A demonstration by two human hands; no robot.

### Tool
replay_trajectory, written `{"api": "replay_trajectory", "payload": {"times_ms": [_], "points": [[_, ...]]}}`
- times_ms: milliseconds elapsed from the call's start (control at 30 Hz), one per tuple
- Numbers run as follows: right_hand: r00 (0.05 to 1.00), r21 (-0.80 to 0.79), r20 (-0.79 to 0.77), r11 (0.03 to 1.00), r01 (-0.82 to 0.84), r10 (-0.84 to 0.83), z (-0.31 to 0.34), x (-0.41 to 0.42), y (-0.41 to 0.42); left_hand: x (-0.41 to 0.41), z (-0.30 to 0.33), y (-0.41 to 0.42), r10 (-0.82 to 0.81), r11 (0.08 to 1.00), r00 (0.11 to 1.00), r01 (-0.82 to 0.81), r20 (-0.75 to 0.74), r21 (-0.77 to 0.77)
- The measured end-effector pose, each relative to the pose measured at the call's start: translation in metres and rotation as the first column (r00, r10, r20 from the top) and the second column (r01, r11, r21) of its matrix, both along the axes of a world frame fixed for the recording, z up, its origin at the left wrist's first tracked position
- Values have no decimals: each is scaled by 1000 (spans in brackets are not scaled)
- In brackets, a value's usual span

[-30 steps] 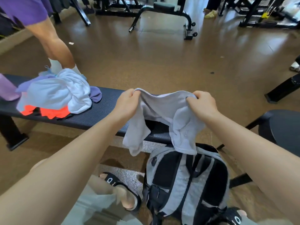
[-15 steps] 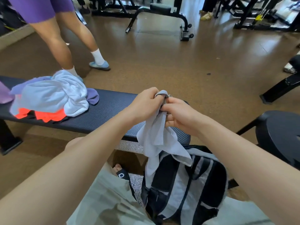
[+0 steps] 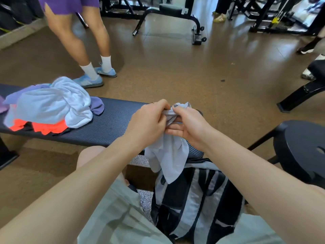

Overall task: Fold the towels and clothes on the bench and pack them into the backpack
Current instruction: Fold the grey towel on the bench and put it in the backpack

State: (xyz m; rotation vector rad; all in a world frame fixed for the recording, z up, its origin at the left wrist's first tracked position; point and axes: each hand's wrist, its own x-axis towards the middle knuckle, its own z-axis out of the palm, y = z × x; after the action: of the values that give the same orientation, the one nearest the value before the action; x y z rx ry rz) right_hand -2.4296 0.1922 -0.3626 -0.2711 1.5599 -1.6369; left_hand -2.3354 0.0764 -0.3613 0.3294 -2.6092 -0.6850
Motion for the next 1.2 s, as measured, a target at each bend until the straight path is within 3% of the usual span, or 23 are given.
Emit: {"api": "replay_trajectory", "payload": {"times_ms": [167,333,467,567,767,867,967,1033,1133,1200], "points": [[974,-6,22,974,225,-225,4,-3,-3,7,1,2,119,923,991,-88,60,-374],[954,-33,-48,955,294,-296,7,-1,-4,17,-7,5,76,816,989,12,127,-578],[925,-16,-10,925,379,-379,13,-5,-2,20,-13,7,154,854,959,-9,236,-520],[919,-12,22,919,394,-394,14,-5,-2,19,-13,13,215,866,964,-116,153,-487],[900,-65,109,900,431,-423,16,2,-1,6,-22,17,191,834,978,-119,80,-538],[919,5,6,919,395,-395,14,-1,6,4,-28,11,114,861,989,-51,93,-507],[882,163,-365,913,375,-297,3,-15,21,9,-24,4,28,901,993,25,117,-432],[840,185,-485,910,372,-245,-3,-21,31,11,-15,0,-21,902,991,77,136,-424],[865,168,-441,924,343,-241,-6,-28,36,10,-6,-5,-66,839,974,173,219,-516],[917,132,-268,931,340,-296,-2,-33,36,12,-9,-8,-102,777,961,239,258,-582]]}}
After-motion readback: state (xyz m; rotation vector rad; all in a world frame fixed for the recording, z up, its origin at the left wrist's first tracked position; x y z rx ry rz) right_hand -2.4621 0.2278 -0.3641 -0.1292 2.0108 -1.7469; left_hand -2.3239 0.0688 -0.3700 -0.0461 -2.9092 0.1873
